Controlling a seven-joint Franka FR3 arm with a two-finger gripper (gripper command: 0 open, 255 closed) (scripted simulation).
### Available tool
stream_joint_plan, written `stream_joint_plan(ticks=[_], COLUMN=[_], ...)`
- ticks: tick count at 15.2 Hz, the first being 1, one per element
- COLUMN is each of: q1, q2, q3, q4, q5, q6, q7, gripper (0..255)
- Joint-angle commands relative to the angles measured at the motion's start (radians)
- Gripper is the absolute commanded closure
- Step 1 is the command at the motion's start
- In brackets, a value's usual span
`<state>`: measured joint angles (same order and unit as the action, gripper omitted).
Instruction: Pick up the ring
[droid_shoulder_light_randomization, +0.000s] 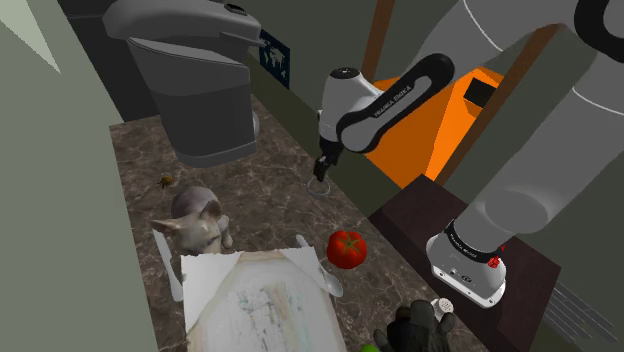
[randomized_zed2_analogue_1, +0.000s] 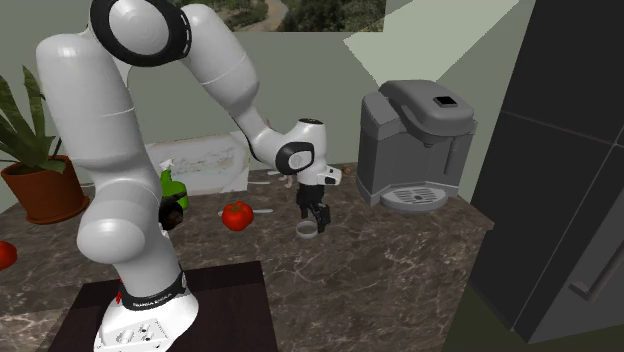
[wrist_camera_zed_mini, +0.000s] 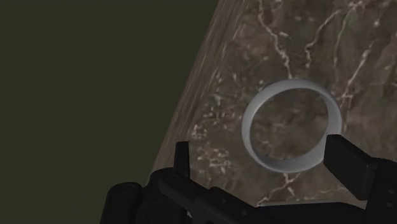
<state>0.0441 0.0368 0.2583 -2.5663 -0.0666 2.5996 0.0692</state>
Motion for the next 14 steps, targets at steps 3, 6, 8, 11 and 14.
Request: stream_joint_plan(ticks=[3,6,8,11,14], q1=[0.005,0.009,0.014,0.014,0.013], q2=[0.073,0.118,0.142,0.142,0.146], q3=[-0.006,-0.017,-0.024,-0.024,-0.026], q4=[0.01,0.011,0.013,0.012,0.016], q5=[-0.051,-0.084,-0.102,-0.102,-0.103], q6=[0.06,0.102,0.123,0.124,0.123], q7=[0.041,0.066,0.079,0.08,0.077], gripper=[0,0,0,255,255])
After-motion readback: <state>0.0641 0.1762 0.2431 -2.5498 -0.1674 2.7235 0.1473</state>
